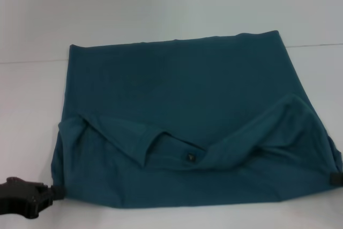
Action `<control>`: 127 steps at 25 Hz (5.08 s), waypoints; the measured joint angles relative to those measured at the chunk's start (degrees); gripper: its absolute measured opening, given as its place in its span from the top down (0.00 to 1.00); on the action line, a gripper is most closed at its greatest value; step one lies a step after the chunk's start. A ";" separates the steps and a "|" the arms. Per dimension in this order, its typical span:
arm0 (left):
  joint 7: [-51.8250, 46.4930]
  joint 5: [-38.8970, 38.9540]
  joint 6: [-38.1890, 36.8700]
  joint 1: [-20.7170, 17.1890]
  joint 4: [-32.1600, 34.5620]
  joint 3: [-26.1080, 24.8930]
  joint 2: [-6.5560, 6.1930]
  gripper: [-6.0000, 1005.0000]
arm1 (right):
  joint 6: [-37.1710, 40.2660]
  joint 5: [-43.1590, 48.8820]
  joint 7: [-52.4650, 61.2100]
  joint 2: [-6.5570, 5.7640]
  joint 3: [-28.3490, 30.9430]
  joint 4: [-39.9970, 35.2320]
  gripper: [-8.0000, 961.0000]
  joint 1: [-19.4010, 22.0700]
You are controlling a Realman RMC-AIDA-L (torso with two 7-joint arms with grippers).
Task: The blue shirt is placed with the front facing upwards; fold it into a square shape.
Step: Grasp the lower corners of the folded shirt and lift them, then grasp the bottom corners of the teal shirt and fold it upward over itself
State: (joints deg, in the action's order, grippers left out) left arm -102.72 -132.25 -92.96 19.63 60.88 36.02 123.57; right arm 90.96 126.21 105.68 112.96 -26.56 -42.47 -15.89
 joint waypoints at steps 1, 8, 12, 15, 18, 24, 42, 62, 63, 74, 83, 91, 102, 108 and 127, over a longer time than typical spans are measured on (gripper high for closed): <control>0.10 -0.23 -1.11 -0.03 0.12 -0.16 -0.06 0.99 | 0.44 0.04 -0.16 -0.13 0.06 -0.01 0.95 0.41; 0.69 -1.48 -5.19 -0.05 0.42 -1.03 -0.24 0.99 | 2.99 0.27 -1.27 -0.71 0.54 -0.05 0.95 2.73; 0.74 -2.27 -6.27 -0.03 0.50 -1.28 -0.47 0.99 | 3.19 0.94 -1.33 -0.73 0.54 -0.04 0.95 3.29; 0.80 -2.82 -6.26 -0.02 0.24 -1.28 -0.49 0.99 | 2.84 1.05 -1.38 -0.73 0.54 0.13 0.95 3.43; 0.93 -2.86 -6.25 0.15 0.02 -1.24 -0.50 0.99 | 2.77 1.06 -1.42 -0.73 0.54 0.20 0.95 3.24; 1.08 -3.00 -6.46 0.06 -0.04 -1.25 -0.53 0.99 | 2.74 1.06 -1.44 -0.76 0.54 0.39 0.95 3.45; 2.36 -4.77 -9.20 -0.73 0.17 -1.89 -0.58 0.99 | 4.87 3.51 -3.43 -0.58 2.69 0.72 0.95 4.78; 3.76 -3.14 -9.23 0.07 -0.26 -5.45 -1.04 0.99 | 4.37 3.56 -4.28 -0.72 5.86 0.72 0.95 3.72; 3.86 -2.69 -9.12 0.16 -0.30 -5.76 -1.09 0.99 | 4.22 3.51 -4.29 -0.72 6.01 0.72 0.95 3.43; 3.26 2.22 -5.78 4.69 -3.53 -10.19 -2.60 0.99 | 1.29 3.44 -4.22 -0.47 9.72 0.74 0.95 -2.00; 0.88 5.71 -0.92 9.90 -6.02 -10.58 -4.28 0.99 | -3.15 2.22 -3.64 -0.29 10.80 0.76 0.95 -7.05; -0.55 6.10 10.46 16.96 -11.78 -9.57 -4.71 0.99 | -12.37 1.79 -2.85 -0.09 10.66 4.25 0.95 -12.82; -0.23 6.24 30.72 24.71 -22.23 -9.38 -5.51 0.99 | -32.15 -0.69 -5.70 1.07 10.21 10.86 0.95 -20.40; -0.01 6.87 38.61 27.30 -24.47 -9.24 -5.10 0.99 | -40.17 -2.57 -8.93 2.25 10.07 13.60 0.95 -23.72; 1.44 12.86 49.97 29.64 -27.08 -7.78 -4.99 0.99 | -50.35 -8.67 -12.25 2.31 8.11 14.53 0.95 -29.90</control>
State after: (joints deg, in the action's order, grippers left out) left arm -101.28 -119.38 -42.99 49.27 33.80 28.24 118.58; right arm 40.61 117.55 93.43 115.27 -18.45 -27.94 -45.79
